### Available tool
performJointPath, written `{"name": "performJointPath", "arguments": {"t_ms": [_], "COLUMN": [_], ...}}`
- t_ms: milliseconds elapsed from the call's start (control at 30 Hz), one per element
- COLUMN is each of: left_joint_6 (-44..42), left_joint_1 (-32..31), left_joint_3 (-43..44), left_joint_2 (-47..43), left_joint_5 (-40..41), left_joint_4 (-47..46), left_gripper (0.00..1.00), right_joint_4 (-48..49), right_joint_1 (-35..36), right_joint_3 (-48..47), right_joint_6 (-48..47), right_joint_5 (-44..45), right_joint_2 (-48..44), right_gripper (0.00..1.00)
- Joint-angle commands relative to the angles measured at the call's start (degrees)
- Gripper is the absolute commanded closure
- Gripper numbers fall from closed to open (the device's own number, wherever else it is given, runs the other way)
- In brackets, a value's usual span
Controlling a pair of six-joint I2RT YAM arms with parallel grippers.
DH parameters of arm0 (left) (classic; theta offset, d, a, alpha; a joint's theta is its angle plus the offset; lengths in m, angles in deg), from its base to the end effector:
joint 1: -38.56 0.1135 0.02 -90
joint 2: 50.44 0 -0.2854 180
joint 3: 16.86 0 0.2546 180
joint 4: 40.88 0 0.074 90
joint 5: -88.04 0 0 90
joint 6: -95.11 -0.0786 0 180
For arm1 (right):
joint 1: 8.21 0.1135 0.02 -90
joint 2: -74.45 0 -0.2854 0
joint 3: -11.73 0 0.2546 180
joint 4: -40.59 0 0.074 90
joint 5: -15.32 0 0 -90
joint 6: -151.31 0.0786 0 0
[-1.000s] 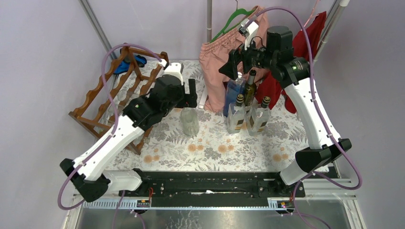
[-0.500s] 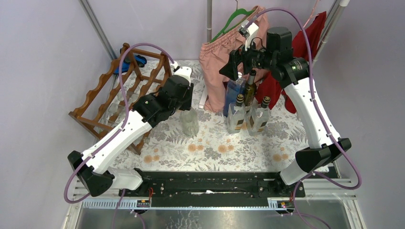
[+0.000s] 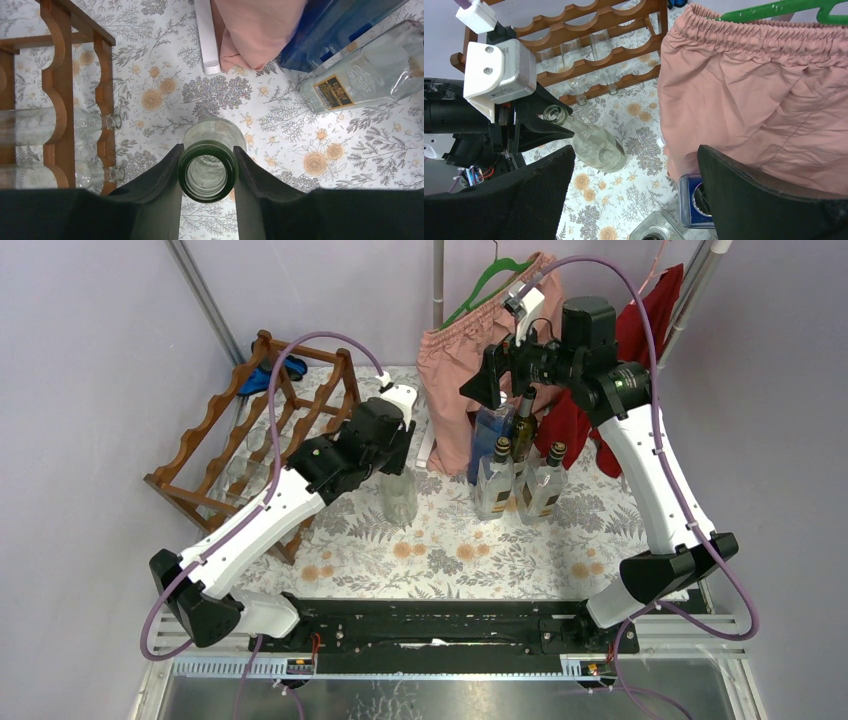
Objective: Put the wine bottle on the wine rack
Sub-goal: Adjust the wine bottle at the center of the board.
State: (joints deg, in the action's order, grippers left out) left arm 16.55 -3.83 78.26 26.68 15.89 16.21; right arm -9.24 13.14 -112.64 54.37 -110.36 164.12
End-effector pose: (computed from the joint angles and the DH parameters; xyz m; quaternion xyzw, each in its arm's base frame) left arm 0.2482 -0.1939 0.3766 0.1737 0.8774 -0.0673 0.4420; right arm 0.3193 0.1740 0.5079 -0.3653 0.6874 0.3139 0.5436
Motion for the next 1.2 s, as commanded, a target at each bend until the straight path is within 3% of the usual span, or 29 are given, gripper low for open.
{"name": "performJointPath", "arguments": {"t_ms": [0, 200, 333, 533, 800, 933, 1167], "left_joint_6": [-6.4, -17.2, -25.8, -30.7, -38.6, -38.1, -45.7], "left_joint_1": [-0.4, -6.5, -13.5, -20.6, -29.3, -30.6, -31.2], "left_joint_3": [2.2, 7.2, 3.8, -7.2, -22.8, -28.1, -27.2], "left_joint_2": [-0.1, -1.4, -3.5, -5.6, -8.3, -10.2, -9.5], "left_joint_5": [-1.9, 8.5, 15.6, 15.7, 23.9, 23.1, 23.9], "left_joint_4": [-0.6, -1.2, -6.5, -14.4, -22.0, -24.7, -25.9], "left_gripper": [0.98, 1.00, 1.00, 1.00, 1.00, 1.00, 1.00], "right_joint_4": [3.0, 2.8, 2.6, 2.4, 2.5, 2.6, 3.0], "right_joint_1": [-0.4, -0.7, -1.0, -1.6, -2.1, -2.3, -2.4], "right_joint_3": [-1.0, -1.9, -1.9, -1.8, -0.7, 0.1, 0.5], "right_joint_6": [0.7, 0.6, 0.4, 0.2, 0.1, 0.1, 0.5], "right_joint_5": [-1.5, -1.4, -1.1, -0.9, -0.9, -0.9, -1.5], "right_joint_2": [-2.2, -2.0, -2.2, -2.5, -3.0, -3.4, -3.5], "right_gripper": [0.00, 0.00, 0.00, 0.00, 0.00, 0.00, 0.00]}}
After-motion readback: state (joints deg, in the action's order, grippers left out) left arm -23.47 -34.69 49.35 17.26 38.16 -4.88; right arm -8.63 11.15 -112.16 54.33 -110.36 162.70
